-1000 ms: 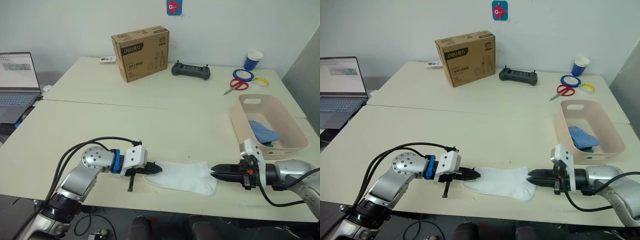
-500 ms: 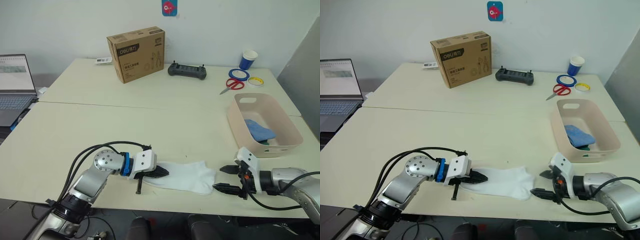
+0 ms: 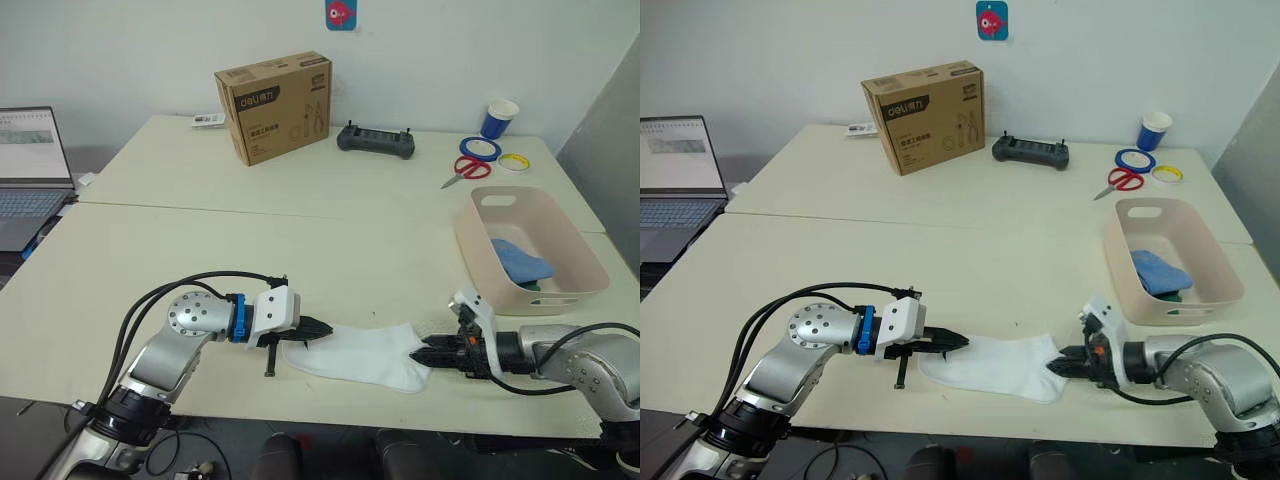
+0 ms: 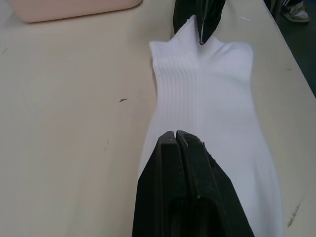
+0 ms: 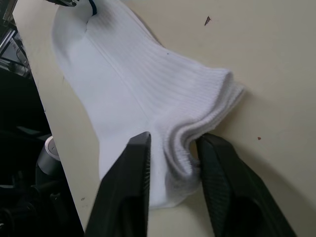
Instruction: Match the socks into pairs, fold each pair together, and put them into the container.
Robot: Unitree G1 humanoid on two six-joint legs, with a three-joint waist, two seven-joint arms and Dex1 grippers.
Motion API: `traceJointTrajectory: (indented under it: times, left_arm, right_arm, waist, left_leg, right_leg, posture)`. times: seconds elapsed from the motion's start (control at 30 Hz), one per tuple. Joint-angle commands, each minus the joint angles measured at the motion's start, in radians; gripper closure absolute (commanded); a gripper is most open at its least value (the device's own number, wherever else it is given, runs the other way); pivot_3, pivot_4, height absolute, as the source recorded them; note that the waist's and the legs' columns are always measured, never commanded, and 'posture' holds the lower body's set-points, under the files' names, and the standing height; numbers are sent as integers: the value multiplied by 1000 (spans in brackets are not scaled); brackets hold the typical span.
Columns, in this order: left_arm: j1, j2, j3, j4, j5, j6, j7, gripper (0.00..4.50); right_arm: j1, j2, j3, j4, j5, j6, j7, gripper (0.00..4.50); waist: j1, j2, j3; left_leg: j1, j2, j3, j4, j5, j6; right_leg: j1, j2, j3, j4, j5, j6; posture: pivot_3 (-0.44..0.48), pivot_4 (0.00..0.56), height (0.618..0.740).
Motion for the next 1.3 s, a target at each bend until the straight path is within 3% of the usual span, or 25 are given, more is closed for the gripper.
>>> traceJointTrajectory:
  times: [0.03,0.07,0.17,0.4,0.57,0.7,0.87,1.13,1.3]
  left_arm:
    - [-5,-5,31,-41,-31,-7,7,4500]
    - [-6,-6,31,-40,-30,-9,8,4500]
    - [-12,-11,27,-40,-47,19,10,3976]
    - [-41,-42,-1,2,-3,-10,41,1924]
    - [-70,-74,-15,12,2,8,45,1924]
    - [-56,-60,-12,-18,-23,30,10,2795]
    - [-47,-33,-31,-37,-17,73,-26,4470]
    - [-64,-22,-92,45,91,54,-8,4470]
    - [-72,-14,-154,93,170,67,-14,4470]
  right_arm:
    - [-43,-22,-40,26,24,12,20,4173]
    - [-56,-30,-37,44,18,4,28,4422]
    - [-121,-70,-19,128,-11,-26,72,4500]
    - [-186,-132,59,225,-65,-83,173,4500]
    - [-195,-116,82,242,-89,-106,186,4500]
    - [-186,-111,80,237,-88,-104,188,4500]
    - [-187,-109,87,262,-107,-123,198,4500]
    - [-192,-105,81,256,-107,-108,211,4500]
    - [-219,-85,27,205,-8,18,202,4500]
  waist:
    - [0,0,0]
    - [0,0,0]
    - [-1,0,0]
    - [-1,0,0]
    - [-1,0,0]
    - [-2,0,0]
    - [-3,0,0]
    - [-4,0,1]
    - [-3,0,0]
  left_leg:
    - [0,0,0,0,0,0]
    - [0,0,0,0,0,0]
    - [0,0,1,0,0,0]
    - [0,0,0,0,0,0]
    - [-1,0,0,0,0,0]
    - [-1,0,0,0,0,0]
    - [-1,0,0,0,0,0]
    - [-1,0,0,0,0,0]
    - [-1,0,0,0,0,0]
  right_leg:
    - [0,0,0,0,0,0]
    - [0,0,0,0,0,0]
    - [0,0,1,0,0,0]
    - [0,0,0,0,0,0]
    - [-1,0,0,0,0,0]
    - [-1,0,0,0,0,0]
    - [-1,0,0,0,0,0]
    - [-1,0,0,0,0,0]
    - [-1,0,0,0,0,0]
  posture:
    - [0,150,740]
    - [0,150,740]
    - [0,150,740]
    - [0,150,740]
    - [0,150,740]
    - [0,150,740]
    - [0,150,740]
    - [0,150,740]
    - [0,150,740]
